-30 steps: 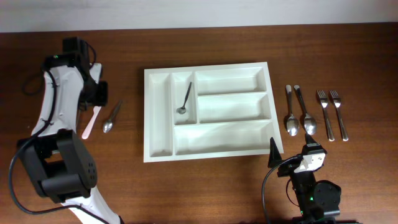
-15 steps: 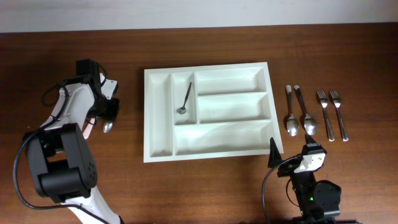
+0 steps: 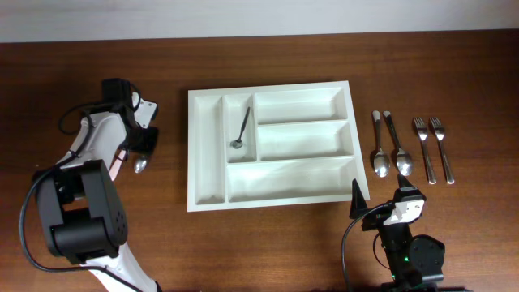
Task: Pack container
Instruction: 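Release the spoon and return the left gripper to the second spoon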
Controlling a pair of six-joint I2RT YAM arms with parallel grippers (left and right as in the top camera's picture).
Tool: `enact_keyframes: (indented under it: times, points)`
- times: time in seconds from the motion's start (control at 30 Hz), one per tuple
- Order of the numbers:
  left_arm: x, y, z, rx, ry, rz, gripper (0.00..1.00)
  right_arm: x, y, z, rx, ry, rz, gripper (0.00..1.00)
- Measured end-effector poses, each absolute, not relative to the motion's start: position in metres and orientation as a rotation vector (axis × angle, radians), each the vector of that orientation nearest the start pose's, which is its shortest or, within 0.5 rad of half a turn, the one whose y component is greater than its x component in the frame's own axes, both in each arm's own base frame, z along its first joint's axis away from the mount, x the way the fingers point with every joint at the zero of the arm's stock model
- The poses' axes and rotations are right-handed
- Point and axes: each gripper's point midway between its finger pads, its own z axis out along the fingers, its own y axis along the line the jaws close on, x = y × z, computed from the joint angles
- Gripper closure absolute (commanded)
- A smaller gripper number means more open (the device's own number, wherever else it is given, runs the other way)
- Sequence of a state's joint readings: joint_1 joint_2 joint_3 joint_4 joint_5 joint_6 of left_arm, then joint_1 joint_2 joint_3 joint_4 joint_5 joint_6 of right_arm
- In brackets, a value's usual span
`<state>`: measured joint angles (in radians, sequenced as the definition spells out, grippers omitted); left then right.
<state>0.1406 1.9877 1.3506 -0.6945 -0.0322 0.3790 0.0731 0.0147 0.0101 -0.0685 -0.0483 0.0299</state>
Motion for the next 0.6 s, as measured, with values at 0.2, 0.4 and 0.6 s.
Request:
enact_keyframes:
  times: [0.2, 0.4, 0.6]
  points:
    - [0.406, 0.050, 0.007, 0.390, 2.904, 0.125, 0.62, 0.245, 0.026, 0.158, -0.072, 1.644, 0.119, 0.01]
    - [0.406, 0.051, 0.007, 0.390, 2.905, 0.133, 0.62, 0.245, 0.026, 0.158, -0.072, 1.644, 0.119, 0.01]
    - [0.407, 0.052, 0.007, 0.393, 2.902, 0.140, 0.64, 0.245, 0.026, 0.158, -0.072, 1.644, 0.119, 0.01]
